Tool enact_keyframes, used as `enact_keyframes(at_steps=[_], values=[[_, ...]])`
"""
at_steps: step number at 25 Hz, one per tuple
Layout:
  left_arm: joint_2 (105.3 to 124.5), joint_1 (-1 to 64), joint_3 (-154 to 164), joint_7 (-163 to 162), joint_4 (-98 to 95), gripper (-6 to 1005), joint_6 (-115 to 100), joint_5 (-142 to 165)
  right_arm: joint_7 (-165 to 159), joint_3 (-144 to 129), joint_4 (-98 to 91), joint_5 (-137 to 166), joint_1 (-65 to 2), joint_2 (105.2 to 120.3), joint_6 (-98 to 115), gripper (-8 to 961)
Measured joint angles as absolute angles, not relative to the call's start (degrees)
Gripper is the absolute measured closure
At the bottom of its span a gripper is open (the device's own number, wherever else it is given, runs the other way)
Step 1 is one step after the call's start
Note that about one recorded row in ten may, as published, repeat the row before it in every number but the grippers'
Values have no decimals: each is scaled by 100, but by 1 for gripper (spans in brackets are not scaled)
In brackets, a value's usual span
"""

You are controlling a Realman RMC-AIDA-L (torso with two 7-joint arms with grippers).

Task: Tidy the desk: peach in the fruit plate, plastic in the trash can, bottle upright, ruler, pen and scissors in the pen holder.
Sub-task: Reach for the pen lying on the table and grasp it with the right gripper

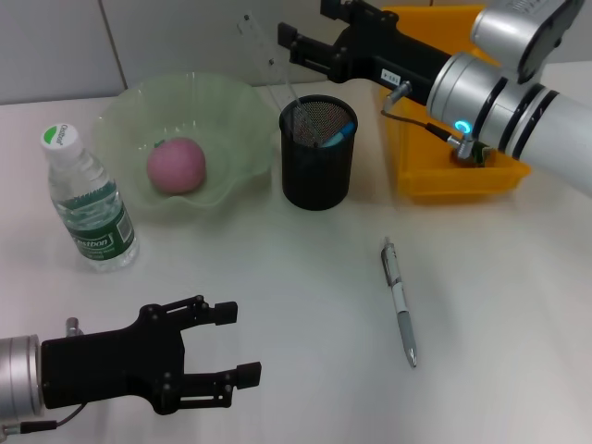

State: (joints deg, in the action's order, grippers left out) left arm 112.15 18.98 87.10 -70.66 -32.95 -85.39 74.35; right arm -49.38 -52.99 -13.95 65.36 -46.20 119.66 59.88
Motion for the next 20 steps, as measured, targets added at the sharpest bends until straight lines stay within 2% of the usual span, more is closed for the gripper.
enact_keyframes(at_steps=[20], values=[[11238,1872,8666,-7057,-3278,136,-8543,7435,-6149,-5501,-2394,5900,-3625,11898,6518,163]])
